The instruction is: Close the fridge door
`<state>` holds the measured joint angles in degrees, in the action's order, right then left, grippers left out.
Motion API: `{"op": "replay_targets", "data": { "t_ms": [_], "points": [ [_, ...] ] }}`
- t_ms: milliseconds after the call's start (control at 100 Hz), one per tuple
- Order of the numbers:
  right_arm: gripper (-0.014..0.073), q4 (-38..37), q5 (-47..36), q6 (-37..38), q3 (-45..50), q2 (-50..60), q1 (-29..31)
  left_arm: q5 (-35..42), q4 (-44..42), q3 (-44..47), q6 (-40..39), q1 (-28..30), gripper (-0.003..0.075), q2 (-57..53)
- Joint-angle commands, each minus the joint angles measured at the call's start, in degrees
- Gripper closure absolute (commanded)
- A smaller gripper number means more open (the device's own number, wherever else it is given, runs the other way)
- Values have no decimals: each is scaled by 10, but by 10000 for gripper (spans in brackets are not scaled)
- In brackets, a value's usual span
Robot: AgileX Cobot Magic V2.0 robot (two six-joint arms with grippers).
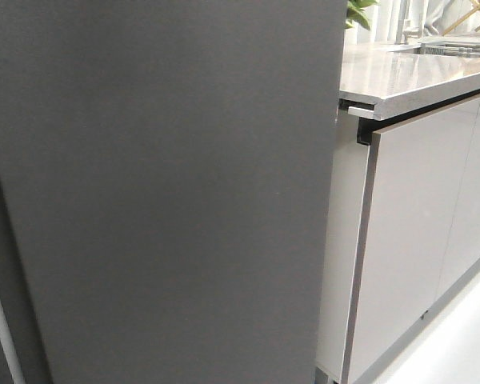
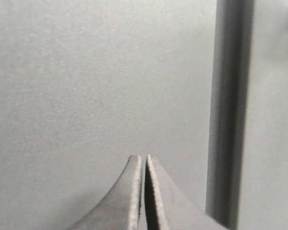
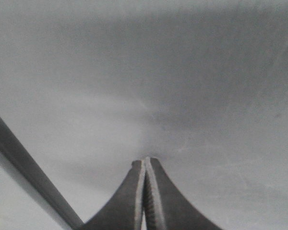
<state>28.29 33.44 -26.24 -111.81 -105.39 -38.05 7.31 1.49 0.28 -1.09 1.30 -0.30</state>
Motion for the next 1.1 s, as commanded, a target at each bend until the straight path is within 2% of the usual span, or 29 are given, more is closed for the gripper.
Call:
{"op": "replay_targets", "data": {
  "t_ms": [0,250,490,670,740,860,1090],
  "points": [
    [638,-1,-47,-7,-27,29,1,42,2,20,-2,-3,740,-6],
    [638,-60,22,15,-39,65,1,42,2,20,-2,-3,740,-6],
    [638,-218,83,122,-39,159,12,42,2,20,-2,-3,740,-6],
    [638,-227,163,141,-32,255,56,42,2,20,-2,-3,740,-6],
    [638,-238,169,150,-11,306,68,42,2,20,-2,-3,740,-6],
    [638,-298,171,181,51,407,74,42,2,20,-2,-3,740,-6],
    [638,-397,184,279,231,621,75,42,2,20,-2,-3,740,-6]
  ]
}}
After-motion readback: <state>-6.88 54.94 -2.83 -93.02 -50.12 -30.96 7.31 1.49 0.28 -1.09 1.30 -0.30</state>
